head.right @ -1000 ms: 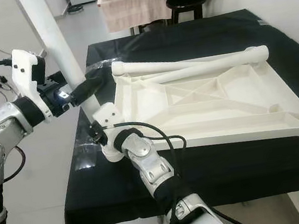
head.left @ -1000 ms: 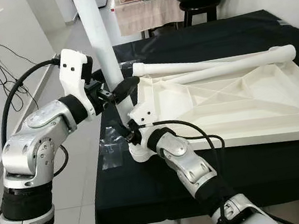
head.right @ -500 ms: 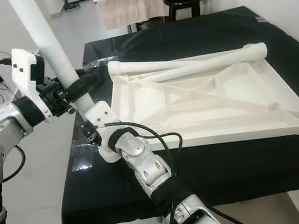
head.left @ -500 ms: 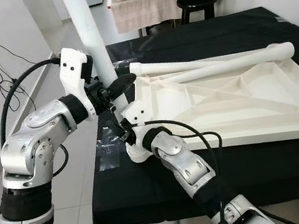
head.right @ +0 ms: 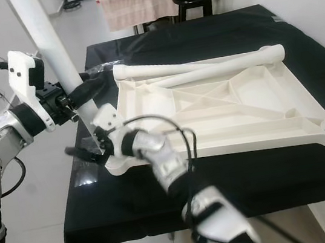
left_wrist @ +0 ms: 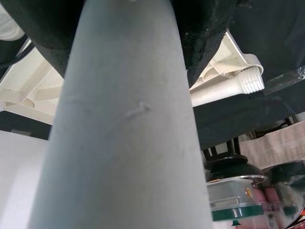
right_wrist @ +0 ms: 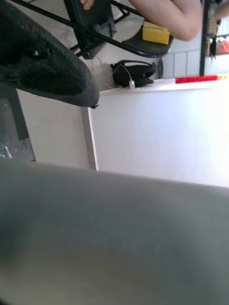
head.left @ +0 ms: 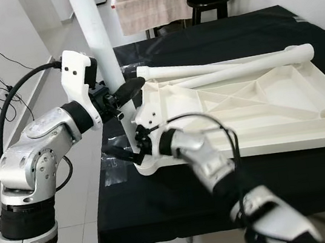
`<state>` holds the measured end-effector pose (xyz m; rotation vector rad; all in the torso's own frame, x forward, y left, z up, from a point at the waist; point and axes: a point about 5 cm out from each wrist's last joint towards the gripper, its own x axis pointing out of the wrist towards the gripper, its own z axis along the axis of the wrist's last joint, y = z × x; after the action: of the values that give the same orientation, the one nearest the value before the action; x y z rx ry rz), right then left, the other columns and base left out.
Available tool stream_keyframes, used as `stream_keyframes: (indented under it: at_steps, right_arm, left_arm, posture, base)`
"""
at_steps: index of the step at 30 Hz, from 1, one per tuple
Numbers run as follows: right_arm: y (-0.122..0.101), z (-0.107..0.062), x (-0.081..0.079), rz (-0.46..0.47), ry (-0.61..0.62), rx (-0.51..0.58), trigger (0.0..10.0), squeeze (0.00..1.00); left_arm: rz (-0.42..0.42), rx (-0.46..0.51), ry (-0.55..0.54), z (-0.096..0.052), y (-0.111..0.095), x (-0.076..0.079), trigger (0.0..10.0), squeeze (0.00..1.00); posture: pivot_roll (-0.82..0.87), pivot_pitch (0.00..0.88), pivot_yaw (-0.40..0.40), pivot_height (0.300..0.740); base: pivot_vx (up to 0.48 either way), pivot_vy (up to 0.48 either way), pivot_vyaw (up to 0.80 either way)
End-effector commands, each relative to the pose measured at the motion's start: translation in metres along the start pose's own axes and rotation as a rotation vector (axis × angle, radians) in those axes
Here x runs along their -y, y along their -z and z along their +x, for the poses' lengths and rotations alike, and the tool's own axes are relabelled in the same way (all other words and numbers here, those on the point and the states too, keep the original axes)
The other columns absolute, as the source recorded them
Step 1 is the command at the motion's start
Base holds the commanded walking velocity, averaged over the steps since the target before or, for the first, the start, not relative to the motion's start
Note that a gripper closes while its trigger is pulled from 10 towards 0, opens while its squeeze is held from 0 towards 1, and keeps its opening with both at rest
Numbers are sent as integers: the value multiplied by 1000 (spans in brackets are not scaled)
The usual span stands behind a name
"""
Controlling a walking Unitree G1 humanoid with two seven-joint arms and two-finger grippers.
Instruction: Building children table
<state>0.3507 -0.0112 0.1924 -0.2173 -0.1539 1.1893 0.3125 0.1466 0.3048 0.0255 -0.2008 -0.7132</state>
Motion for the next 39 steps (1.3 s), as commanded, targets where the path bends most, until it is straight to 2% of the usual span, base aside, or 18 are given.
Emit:
stream_keyframes:
  at_steps: [1,8,9,11,12,25,26,28,29,30,31,32,33,34,35,36,37,39]
  right_arm:
    - [4,1,-2,9,-30,-9,10000,0]
    - [0,3,10,28,-34,-25,10000,0]
    - [0,5,10,29,-29,-34,3294,0]
    - [0,5,10,29,-29,-34,3294,0]
    - [2,6,10,37,-33,-37,0,0]
    - [10,5,10,29,-35,-51,0,0]
    - [14,4,10,18,1,-71,0,0]
    - [26,3,7,3,84,-134,0,0]
    - [39,3,5,-4,225,-220,0,0]
    - [39,3,5,-4,225,-220,0,0]
    - [51,1,0,3,396,-280,0,0]
    - [58,1,-13,48,500,-286,0,0]
    - [58,1,-13,48,500,-286,0,0]
    - [57,6,-34,82,490,-252,0,0]
    - [53,10,-47,108,454,-210,0,0]
    - [53,10,-47,108,454,-210,0,0]
    - [48,15,-57,115,400,-177,0,0]
    - [45,18,-57,99,385,-158,0,0]
  left_arm:
    - [10,-23,-18,-2,4,-2,0,0]
    - [10,-25,-12,-3,4,-1,0,0]
    - [11,-25,-11,-3,4,0,0,0]
    - [11,-25,-11,-3,4,0,0,0]
    - [12,-26,-11,-3,4,0,0,0]
    - [20,-22,-25,-6,3,0,0,0]
    - [14,-12,-32,-7,2,-1,10000,1000]
    - [5,9,-57,-7,0,-3,10000,1000]
    - [0,13,-73,-8,-1,-5,10000,1000]
    - [0,13,-73,-8,-1,-5,10000,1000]
    - [-9,15,-85,-8,-2,-6,10000,1000]
    - [-20,14,-89,-8,-2,-7,10000,1000]
    - [-20,14,-89,-8,-2,-7,10000,1000]
    - [-17,5,-88,-9,-2,-8,10000,0]
    - [-14,-1,-87,-9,-2,-9,10000,0]
    - [-14,-1,-87,-9,-2,-9,10000,0]
    - [-9,-9,-90,-8,0,-10,10000,0]
    - [-2,-17,-89,-6,1,-10,10000,0]
  posture:
    - [12,72,58,740]
    - [18,78,60,740]
    - [21,80,60,740]
    - [21,80,60,740]
    - [24,83,59,740]
    - [27,99,52,740]
    - [25,99,51,740]
    - [23,102,47,740]
    - [22,105,43,740]
    - [22,105,43,740]
    - [19,105,41,740]
    - [21,105,42,740]
    - [21,105,42,740]
    - [20,112,49,740]
    - [20,112,49,740]
    - [20,112,49,740]
    - [7,99,57,740]
    - [4,90,58,740]
  base:
    - [0,0,0]
    - [0,0,0]
    - [0,0,0]
    - [0,0,0]
    - [0,0,0]
    - [0,0,0]
    - [0,0,0]
    - [0,0,0]
    - [0,0,0]
    - [0,0,0]
    - [0,0,0]
    - [0,0,0]
    - [0,0,0]
    - [0,0,0]
    - [0,0,0]
    - [0,0,0]
    - [0,0,0]
    - [0,0,0]
